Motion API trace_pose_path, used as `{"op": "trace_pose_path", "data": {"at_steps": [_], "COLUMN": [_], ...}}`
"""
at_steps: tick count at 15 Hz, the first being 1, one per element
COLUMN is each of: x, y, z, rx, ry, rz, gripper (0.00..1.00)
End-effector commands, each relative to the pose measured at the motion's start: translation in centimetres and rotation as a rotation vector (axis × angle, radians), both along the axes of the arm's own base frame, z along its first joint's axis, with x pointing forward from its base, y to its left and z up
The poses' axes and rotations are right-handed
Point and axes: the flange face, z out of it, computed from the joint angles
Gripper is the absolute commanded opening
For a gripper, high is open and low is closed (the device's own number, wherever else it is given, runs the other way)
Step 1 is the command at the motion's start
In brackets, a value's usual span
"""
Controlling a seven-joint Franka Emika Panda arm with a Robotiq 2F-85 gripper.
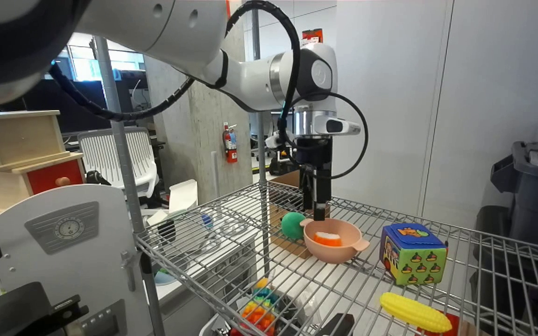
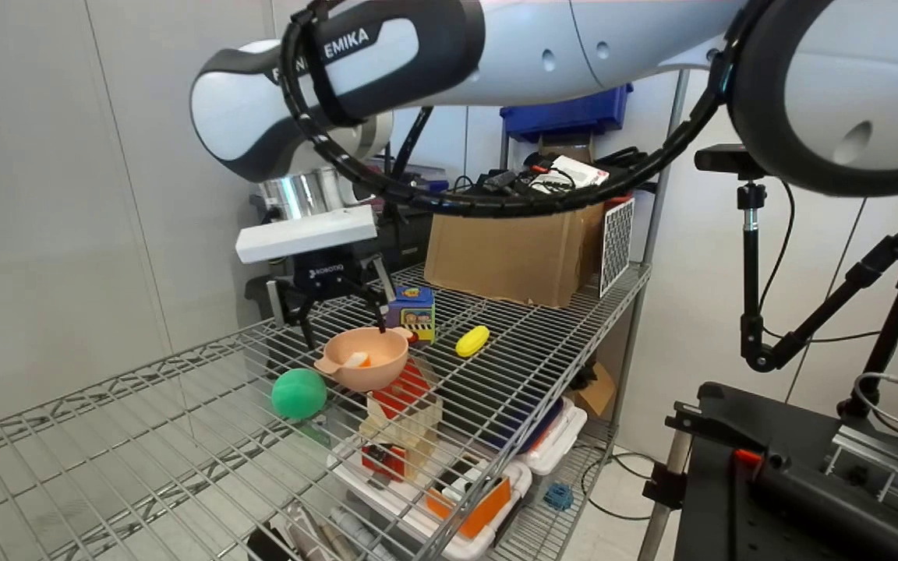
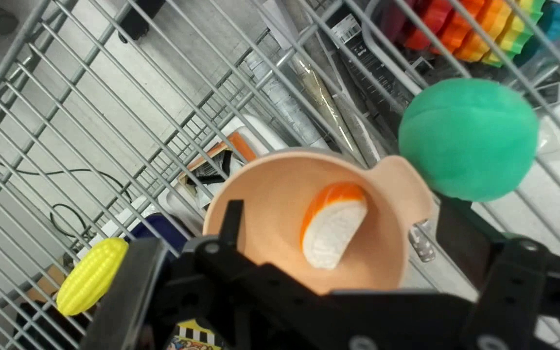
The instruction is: Remove the white and orange object from the top of the cube on the top shelf and place it inside the pink pot
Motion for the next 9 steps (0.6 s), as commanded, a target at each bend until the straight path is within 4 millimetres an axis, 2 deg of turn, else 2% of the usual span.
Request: {"op": "trace_pose_path", "data": {"at_steps": [1, 4, 5, 7, 9], "x": [-1.1, -2.2, -1.5, -2.1, -2.2], "y": [4.6, 8.6, 7.2, 9.2, 9.6], "z": [4.8, 7.7, 5.9, 7.3, 7.4], "rx": [-0.041, -0.083, -0.046, -0.065, -0.071], "ry": [0.085, 0.14, 0.1, 0.115, 0.12], "rz": [0.142, 0.267, 0.199, 0.244, 0.254], "gripper": [1.0, 1.0, 1.0, 1.0, 1.0]}}
